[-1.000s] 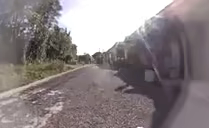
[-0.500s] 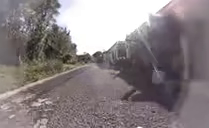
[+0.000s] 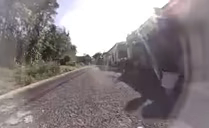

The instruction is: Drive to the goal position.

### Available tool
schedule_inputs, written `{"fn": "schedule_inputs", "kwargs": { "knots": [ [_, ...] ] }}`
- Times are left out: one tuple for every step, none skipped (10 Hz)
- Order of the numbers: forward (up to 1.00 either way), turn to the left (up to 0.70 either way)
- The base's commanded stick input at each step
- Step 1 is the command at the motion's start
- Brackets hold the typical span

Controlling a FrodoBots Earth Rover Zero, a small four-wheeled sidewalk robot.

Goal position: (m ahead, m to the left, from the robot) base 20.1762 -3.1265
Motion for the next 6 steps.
{"fn": "schedule_inputs", "kwargs": {
  "knots": [
    [1.00, 0.00],
    [1.00, 0.00],
    [1.00, 0.00],
    [1.00, 0.00],
    [1.00, 0.00],
    [1.00, 0.00]
  ]
}}
